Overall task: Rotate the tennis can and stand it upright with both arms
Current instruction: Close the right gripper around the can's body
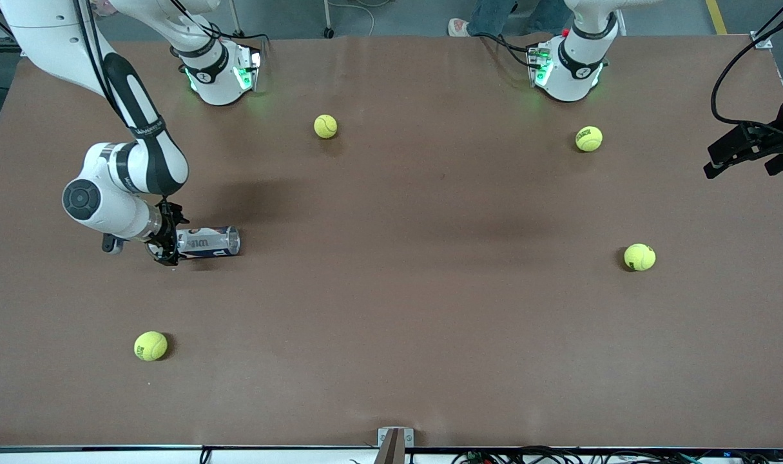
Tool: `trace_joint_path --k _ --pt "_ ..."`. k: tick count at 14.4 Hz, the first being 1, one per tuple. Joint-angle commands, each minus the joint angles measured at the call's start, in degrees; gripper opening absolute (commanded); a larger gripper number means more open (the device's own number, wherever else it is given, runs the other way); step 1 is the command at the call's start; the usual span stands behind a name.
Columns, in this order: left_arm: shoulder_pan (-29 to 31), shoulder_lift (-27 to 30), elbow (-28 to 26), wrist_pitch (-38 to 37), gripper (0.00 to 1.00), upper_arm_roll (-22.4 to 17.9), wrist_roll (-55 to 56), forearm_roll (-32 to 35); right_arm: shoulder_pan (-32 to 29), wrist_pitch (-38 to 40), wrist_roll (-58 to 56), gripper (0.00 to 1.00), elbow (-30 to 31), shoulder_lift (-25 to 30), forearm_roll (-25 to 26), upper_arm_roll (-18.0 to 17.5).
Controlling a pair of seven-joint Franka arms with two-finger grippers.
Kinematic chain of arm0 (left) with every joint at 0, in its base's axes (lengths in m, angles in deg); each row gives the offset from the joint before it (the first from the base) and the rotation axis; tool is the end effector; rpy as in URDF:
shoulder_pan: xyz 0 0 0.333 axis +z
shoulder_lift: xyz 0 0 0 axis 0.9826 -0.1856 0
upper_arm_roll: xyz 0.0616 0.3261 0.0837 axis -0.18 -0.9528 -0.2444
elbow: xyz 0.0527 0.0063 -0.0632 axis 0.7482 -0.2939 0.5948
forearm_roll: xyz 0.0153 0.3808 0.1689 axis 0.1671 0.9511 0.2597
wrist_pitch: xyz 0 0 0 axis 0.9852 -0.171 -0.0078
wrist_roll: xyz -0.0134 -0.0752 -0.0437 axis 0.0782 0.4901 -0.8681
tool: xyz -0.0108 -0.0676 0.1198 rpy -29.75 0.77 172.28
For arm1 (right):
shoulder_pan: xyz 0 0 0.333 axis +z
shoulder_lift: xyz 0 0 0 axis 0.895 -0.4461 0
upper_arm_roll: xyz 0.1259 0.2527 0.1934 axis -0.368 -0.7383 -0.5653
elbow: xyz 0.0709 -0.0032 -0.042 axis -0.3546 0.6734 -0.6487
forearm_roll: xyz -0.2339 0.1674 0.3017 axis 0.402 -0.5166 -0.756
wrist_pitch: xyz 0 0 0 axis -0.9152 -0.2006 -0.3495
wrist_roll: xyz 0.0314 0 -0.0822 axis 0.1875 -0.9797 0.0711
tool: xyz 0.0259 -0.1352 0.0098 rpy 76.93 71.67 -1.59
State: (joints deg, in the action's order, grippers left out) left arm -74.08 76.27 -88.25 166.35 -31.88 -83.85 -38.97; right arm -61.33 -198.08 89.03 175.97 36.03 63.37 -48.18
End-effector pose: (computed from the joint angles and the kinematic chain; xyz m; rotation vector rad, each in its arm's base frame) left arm 0.5813 -0.0088 0.6511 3.1276 0.0807 0.1187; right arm 0.5552 -0.0149 0.1835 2.1730 -2.1503 -0.1355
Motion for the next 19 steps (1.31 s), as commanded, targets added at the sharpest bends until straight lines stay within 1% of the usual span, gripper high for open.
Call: trace_joint_path --k 1,4,5,6,7,9,10,11,12,14,16,19 --pt "0.31 0.02 0.62 -0.87 1.0 0.37 -0.45 0.3 0.63 -1.13 1.57 1.0 1.34 0.04 -1.3 -0.24" --pt "0.31 0.02 0.62 -0.87 1.0 0.37 -0.45 0.3 0.81 -1.65 1.57 0.99 1.34 -0.76 -1.39 -0.24" --pt "0.31 0.02 0.62 -0.87 1.0 0.37 -0.45 0.3 0.81 -1.74 1.57 0.94 1.34 -0.84 -1.39 -0.24" --pt "0.31 0.02 0.62 -0.87 1.0 0.37 -0.45 0.3 0.81 -1.83 1.57 0.84 1.34 -0.84 -1.39 -0.24" --pt "0.31 0.02 0.62 -0.87 1.0 0.37 -0.45 0.3 0.9 -1.83 1.57 0.77 1.25 -0.84 -1.48 -0.33" --pt "0.31 0.02 0.62 -0.87 1.0 0.37 -0.45 0.3 1.69 -2.44 1.57 0.71 1.43 -0.93 -1.57 -0.33" --pt "0.31 0.02 0.62 -0.87 1.0 0.37 -0.45 0.3 1.78 -2.62 1.66 0.71 1.69 -0.93 -1.57 -0.33" --pt "0.31 0.02 0.62 -0.87 1.0 0.37 -0.45 0.3 1.78 -2.62 1.66 0.67 1.69 -0.93 -1.57 -0.33" --pt "0.31 0.02 0.62 -0.87 1.0 0.37 -0.45 0.3 1.78 -2.45 1.75 0.65 1.69 -0.85 -1.57 -0.33" --pt "0.31 0.02 0.62 -0.87 1.0 0.37 -0.45 0.3 2.04 -1.57 2.1 0.64 1.52 -0.41 -1.57 -0.33" --pt "0.31 0.02 0.62 -0.96 1.0 0.37 -0.45 0.3 3.35 1.93 3.94 0.64 0.55 0.82 -1.57 -0.33" --pt "0.31 0.02 0.62 -0.87 1.0 0.37 -0.45 0.3 5.9 8.7 8.23 0.64 -3.04 2.58 -1.65 -0.5"
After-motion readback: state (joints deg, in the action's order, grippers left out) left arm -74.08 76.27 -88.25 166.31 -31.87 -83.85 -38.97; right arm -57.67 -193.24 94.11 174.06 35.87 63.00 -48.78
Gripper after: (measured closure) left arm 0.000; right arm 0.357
